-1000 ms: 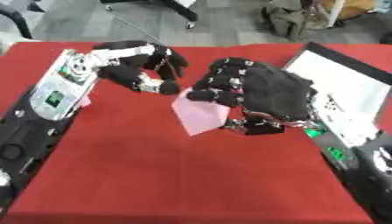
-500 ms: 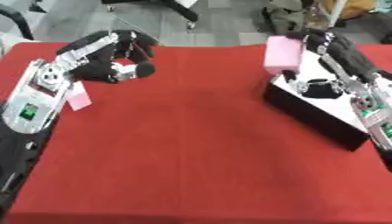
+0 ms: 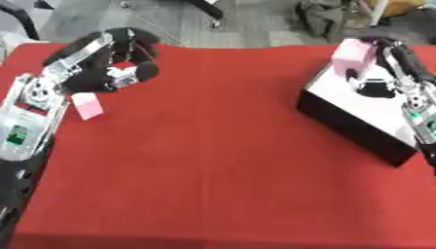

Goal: Pick up the objects with one hand, pass them to the other hand, and then place them into the box on the other side of the table.

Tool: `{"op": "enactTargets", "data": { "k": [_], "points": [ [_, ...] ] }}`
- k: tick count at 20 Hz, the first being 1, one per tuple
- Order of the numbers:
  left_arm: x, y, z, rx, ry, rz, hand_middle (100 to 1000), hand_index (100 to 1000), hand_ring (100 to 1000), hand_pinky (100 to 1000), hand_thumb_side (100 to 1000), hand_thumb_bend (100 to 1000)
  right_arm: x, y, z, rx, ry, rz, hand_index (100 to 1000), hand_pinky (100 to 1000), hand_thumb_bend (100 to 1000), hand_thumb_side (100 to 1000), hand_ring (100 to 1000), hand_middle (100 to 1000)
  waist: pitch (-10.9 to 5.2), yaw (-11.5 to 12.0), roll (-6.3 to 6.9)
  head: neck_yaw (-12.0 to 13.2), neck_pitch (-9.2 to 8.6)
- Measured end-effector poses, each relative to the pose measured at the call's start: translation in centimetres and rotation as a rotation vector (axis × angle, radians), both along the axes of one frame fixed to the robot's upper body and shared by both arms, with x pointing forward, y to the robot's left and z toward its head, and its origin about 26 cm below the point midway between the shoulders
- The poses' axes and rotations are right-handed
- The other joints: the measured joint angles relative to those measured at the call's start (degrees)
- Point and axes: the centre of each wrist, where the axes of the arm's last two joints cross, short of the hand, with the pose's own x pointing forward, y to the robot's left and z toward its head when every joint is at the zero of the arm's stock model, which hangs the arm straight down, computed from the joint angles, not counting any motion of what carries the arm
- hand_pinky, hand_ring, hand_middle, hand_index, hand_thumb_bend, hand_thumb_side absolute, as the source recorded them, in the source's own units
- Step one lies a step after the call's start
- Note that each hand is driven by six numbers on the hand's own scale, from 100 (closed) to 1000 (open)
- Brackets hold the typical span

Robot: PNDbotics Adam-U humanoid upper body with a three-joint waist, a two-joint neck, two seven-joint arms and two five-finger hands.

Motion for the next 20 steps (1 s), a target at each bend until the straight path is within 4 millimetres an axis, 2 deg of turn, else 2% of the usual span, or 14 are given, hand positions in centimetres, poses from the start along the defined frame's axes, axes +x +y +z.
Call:
{"op": "enactTargets", "data": {
  "k": [2,3,4,6,8,10,12,13,16,20],
  "points": [
    [0.0,0.2,-0.1,-0.009,0.002,0.01,660,829,663,749,615,583,-0.1,-0.8,0.3,-0.032,0.029,-0.009,872,830,234,605,771,724,0.0,-0.1,-0.17,0.0,0.0],
    [-0.1,0.3,-0.2,-0.012,0.005,0.012,661,829,663,749,615,583,-0.1,-1.2,0.6,-0.049,0.045,-0.013,906,840,265,641,789,754,0.0,-0.1,-0.17,0.0,0.0],
    [-0.1,0.3,-0.2,-0.013,0.005,0.013,661,829,663,749,615,583,-0.1,-1.6,1.0,-0.069,0.06,-0.016,966,871,327,715,837,832,-0.01,-0.1,-0.17,0.1,0.0],
    [-0.1,0.4,-0.2,-0.016,0.005,0.016,661,829,663,749,615,583,-0.1,-2.2,2.0,-0.112,0.089,-0.015,1000,915,417,804,903,919,-0.03,-0.2,-0.18,0.1,0.0],
    [-0.1,0.4,-0.2,-0.017,0.006,0.019,661,829,663,749,614,583,-0.1,-2.6,3.1,-0.165,0.111,-0.011,1000,937,484,846,947,963,-0.06,-0.4,-0.2,0.1,0.0],
    [-0.1,0.6,-0.3,-0.021,0.008,0.026,661,829,664,749,614,582,-0.2,-3.1,4.6,-0.226,0.115,-0.008,1000,947,513,842,968,982,-0.14,-0.6,-0.2,0.3,0.0],
    [-0.2,0.7,-0.4,-0.023,0.008,0.032,661,829,664,749,614,582,-0.5,-3.2,6.3,-0.289,0.096,-0.006,1000,950,523,796,979,993,-0.31,-0.7,-0.22,0.3,0.0],
    [-0.2,0.8,-0.4,-0.024,0.009,0.036,661,829,663,749,613,582,-0.6,-3.1,7.1,-0.318,0.081,0.0,1000,954,505,723,985,1000,-0.4,-0.9,-0.25,0.4,0.0],
    [-0.2,1.1,-0.7,-0.028,0.013,0.057,661,828,663,748,612,581,-1.6,-2.9,9.4,-0.399,0.014,0.015,1000,936,459,588,958,973,-0.6,-1.2,-0.31,0.7,0.0],
    [-0.1,1.7,-1.1,-0.027,0.016,0.098,660,827,663,748,606,581,-4.0,-1.1,11.3,-0.41,-0.205,0.069,1000,909,363,493,911,921,-0.7,-1.7,-0.43,1.1,0.0]
  ]
}}
